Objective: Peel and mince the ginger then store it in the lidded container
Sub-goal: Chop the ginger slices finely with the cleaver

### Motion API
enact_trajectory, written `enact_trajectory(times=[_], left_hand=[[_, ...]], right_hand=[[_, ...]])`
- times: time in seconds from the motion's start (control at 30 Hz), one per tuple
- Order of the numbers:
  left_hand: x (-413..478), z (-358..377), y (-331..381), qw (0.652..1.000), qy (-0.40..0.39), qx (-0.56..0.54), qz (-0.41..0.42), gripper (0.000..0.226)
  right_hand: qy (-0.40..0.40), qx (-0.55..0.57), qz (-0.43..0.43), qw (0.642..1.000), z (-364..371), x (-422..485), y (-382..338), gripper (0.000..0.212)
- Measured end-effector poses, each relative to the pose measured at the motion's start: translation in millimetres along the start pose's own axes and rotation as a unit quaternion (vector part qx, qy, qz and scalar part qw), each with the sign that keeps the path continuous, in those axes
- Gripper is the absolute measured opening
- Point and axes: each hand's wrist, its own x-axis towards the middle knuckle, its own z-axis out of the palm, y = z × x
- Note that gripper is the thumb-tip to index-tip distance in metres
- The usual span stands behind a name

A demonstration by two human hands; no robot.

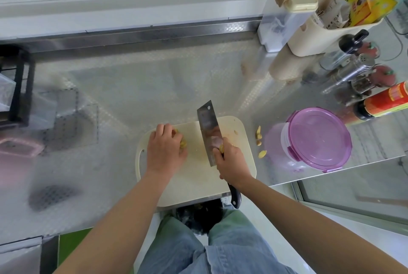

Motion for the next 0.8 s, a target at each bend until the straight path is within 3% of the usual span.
enact_trajectory(times=[0.13,0.37,0.67,0.73,0.8], left_hand=[[1.0,0.4,1.6,1.000,0.009,0.016,0.006,0.010],[8.3,4.0,6.4,0.996,-0.049,0.070,-0.009,0.016],[11.2,1.1,7.7,0.996,-0.080,0.045,-0.006,0.004],[10.6,-1.1,10.7,0.995,-0.096,-0.016,-0.019,0.009],[9.7,-8.1,19.0,0.979,-0.110,-0.162,-0.049,0.011]], right_hand=[[0.000,-0.001,-0.004,1.000,0.8,0.0,0.6,0.026],[0.001,0.000,-0.003,1.000,-0.4,-2.4,2.4,0.028],[0.004,-0.004,-0.011,1.000,-5.2,-6.5,-1.0,0.023],[0.006,-0.006,-0.014,1.000,-6.4,-7.5,-1.5,0.021],[0.007,-0.008,-0.013,1.000,-8.0,-8.5,-1.9,0.018]])
